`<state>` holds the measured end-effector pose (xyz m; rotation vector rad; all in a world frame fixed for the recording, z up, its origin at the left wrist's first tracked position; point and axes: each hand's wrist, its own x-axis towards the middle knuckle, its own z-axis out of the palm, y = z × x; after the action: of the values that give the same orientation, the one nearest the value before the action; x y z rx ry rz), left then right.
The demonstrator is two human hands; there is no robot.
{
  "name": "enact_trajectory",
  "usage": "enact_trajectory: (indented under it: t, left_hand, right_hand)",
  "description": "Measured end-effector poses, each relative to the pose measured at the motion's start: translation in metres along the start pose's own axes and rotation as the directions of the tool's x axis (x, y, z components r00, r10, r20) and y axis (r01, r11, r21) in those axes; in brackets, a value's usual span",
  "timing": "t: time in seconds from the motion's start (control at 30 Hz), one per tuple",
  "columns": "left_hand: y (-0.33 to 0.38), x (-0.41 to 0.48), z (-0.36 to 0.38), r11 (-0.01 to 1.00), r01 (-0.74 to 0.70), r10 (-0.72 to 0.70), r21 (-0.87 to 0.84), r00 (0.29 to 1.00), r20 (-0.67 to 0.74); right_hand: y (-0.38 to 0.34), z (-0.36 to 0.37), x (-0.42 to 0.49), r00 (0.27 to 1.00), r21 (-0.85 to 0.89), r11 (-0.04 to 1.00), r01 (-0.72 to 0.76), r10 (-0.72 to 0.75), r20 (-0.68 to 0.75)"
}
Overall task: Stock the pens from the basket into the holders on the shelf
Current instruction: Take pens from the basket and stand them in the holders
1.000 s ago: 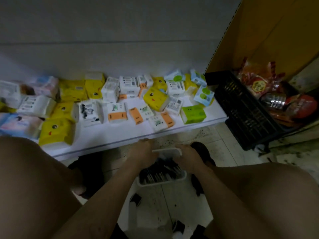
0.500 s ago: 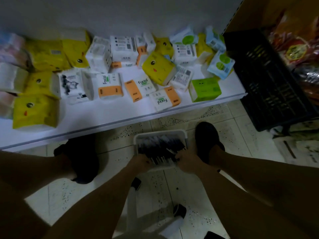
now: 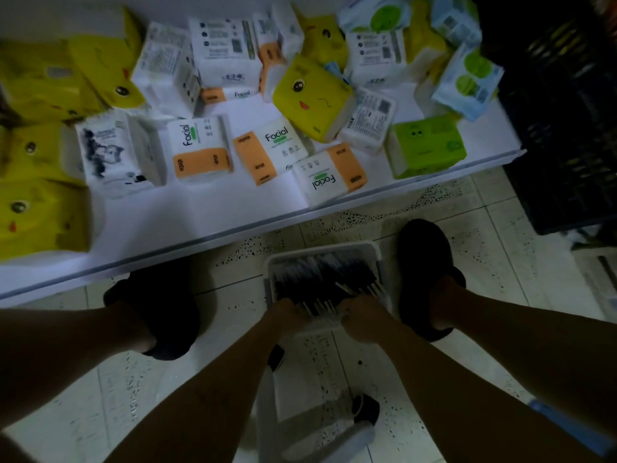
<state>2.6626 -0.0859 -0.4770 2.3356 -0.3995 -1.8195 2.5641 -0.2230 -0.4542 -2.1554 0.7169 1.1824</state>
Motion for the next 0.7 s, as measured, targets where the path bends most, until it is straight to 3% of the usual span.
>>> enact_trajectory:
  t: [0.2, 0.37, 0.57, 0.7]
  left_hand:
    - [-0.008, 0.000, -0.002, 0.978, -0.017, -0.019, -0.206, 0.985, -0.170]
    - [-0.020, -0.014, 0.012, 0.914, -0.032, -0.114, -0.404, 0.937, -0.331]
    - [-0.022, -0.033, 0.003, 0.823, -0.070, -0.125, -0.564, 0.946, -0.300]
    - [-0.016, -0.043, -0.007, 0.852, -0.128, -0.008, -0.507, 0.966, -0.257]
  right_hand:
    - [0.007, 0.007, 0.014, 0.998, 0.091, 0.996, 0.018, -0.023, 0.051]
    - [0.005, 0.011, 0.019, 0.999, 0.093, 0.995, 0.035, -0.037, 0.024]
    - [0.002, 0.010, 0.013, 0.998, 0.146, 0.989, 0.013, -0.003, -0.068]
    - [0.000, 0.009, 0.009, 0.988, 0.220, 0.974, -0.062, 0.091, -0.124]
